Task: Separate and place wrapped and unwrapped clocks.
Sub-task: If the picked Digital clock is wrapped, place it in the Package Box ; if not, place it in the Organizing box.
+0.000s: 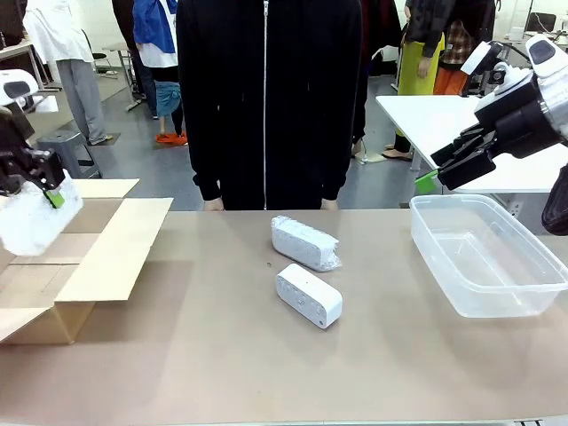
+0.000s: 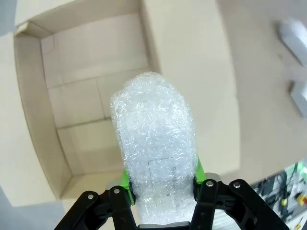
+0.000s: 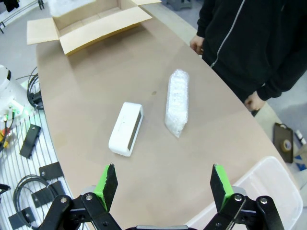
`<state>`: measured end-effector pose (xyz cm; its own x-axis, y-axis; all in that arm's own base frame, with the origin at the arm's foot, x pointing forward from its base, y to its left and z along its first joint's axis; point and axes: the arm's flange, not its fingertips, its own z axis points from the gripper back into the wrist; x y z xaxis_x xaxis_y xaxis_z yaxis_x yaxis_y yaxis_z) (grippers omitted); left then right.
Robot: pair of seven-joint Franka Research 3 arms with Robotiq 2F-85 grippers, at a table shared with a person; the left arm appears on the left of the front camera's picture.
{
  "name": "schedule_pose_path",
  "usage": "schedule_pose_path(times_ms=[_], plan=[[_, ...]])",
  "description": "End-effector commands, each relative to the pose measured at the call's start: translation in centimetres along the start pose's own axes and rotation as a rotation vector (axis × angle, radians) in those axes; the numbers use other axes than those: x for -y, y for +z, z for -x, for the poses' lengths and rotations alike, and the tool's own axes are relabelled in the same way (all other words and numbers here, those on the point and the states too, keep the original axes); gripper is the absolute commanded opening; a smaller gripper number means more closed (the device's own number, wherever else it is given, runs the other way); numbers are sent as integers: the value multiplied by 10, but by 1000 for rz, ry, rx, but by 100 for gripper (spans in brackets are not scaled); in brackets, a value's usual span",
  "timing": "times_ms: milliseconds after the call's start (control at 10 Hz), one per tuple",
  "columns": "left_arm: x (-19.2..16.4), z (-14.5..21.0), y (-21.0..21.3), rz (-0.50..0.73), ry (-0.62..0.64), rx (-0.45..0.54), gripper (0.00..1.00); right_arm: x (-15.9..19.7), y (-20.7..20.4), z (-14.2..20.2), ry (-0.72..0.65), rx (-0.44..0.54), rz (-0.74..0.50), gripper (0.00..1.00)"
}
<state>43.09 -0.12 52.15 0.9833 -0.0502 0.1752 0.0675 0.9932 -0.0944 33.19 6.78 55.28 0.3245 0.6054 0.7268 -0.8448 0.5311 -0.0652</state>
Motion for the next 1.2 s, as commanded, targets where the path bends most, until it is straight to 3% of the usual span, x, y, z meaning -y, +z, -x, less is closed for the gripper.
schedule_pose_path(times_ms=[0, 500, 800, 900, 1100], plan=[[1, -32, -35, 4, 35, 44, 53, 1, -1, 2, 1, 3, -17, 100], [-33, -54, -126, -81, -35, 13, 53, 1, -1, 2, 1, 3, -17, 100], [-34, -53, -127, -89, 4, 32, 53, 1, -1, 2, 1, 3, -17, 100], [-34, -53, -128, -85, -4, 36, 100, 1, -1, 2, 1, 3, -17, 100], [-34, -53, -127, -86, 1, 22, 100, 1, -1, 2, 1, 3, -17, 100]])
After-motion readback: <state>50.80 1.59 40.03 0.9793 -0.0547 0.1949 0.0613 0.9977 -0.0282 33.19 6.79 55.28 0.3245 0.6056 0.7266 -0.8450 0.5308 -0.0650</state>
